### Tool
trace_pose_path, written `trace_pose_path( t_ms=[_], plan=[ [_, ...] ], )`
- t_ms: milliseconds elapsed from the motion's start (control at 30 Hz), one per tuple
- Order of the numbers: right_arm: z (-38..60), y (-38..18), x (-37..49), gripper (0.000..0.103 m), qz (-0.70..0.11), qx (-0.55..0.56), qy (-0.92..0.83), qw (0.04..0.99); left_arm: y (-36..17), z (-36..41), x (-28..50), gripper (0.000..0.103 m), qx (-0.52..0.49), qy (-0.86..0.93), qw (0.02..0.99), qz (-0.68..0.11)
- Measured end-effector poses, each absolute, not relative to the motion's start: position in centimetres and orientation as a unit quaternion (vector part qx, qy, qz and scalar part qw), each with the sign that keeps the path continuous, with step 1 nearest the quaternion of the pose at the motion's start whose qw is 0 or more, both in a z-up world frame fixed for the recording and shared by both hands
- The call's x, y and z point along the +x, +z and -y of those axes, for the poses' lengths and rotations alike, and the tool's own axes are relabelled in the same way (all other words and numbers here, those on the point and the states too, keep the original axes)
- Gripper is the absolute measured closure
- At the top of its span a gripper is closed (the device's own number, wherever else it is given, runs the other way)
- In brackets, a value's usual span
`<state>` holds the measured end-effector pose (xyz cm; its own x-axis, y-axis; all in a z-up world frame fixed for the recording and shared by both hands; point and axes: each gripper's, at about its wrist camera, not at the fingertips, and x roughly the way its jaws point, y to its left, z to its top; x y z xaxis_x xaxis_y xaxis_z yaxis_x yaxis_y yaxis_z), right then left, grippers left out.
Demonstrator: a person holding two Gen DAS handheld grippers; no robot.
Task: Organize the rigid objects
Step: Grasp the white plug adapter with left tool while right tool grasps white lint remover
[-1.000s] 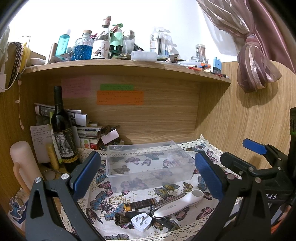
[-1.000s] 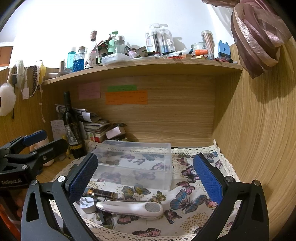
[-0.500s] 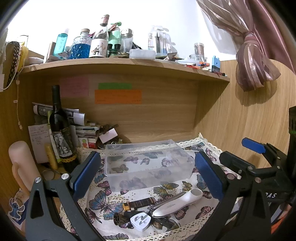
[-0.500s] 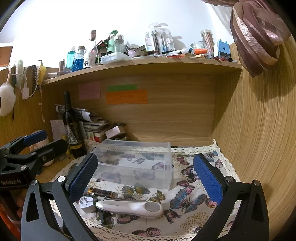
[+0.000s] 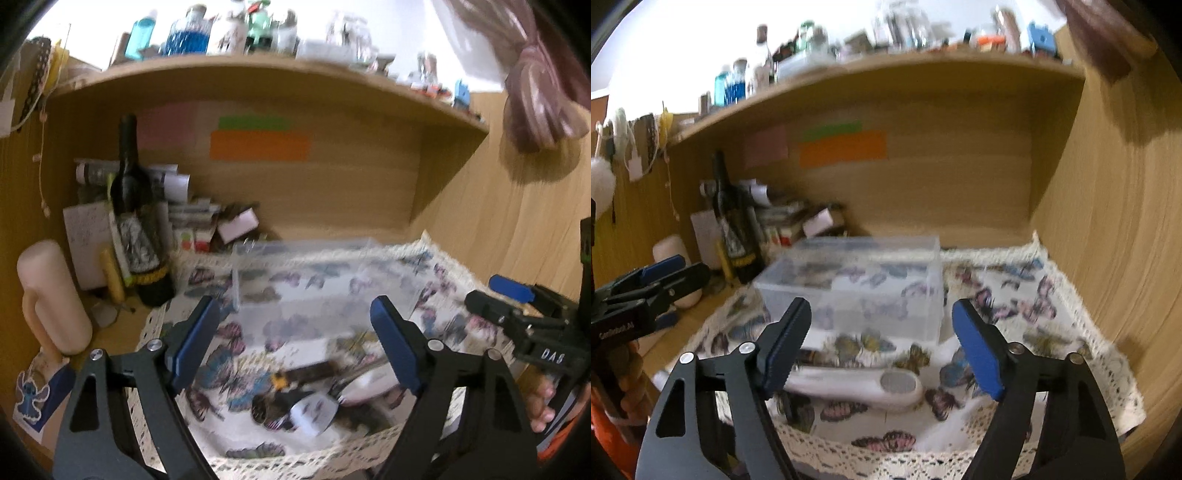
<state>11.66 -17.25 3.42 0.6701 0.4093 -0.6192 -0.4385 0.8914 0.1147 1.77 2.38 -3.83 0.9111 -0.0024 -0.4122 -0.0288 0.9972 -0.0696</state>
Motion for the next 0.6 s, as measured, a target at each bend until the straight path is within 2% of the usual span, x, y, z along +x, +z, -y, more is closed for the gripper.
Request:
trace_pose_path(
  t_ms=[267,600],
  plan=[
    [16.8,-0.7,11.4,0.028,-0.401,-0.031,0.250,0.881,-9.0,-2.7,1.8,0.029,-0.049,-0.012,0.953,-0.298],
    [15.5,-4.6,11.2,0.028,-0.465,-0.038,0.288,0.836,-11.7,-1.0,2.4,0.047,-0.044,-0.052,0.940,-0.335]
  ],
)
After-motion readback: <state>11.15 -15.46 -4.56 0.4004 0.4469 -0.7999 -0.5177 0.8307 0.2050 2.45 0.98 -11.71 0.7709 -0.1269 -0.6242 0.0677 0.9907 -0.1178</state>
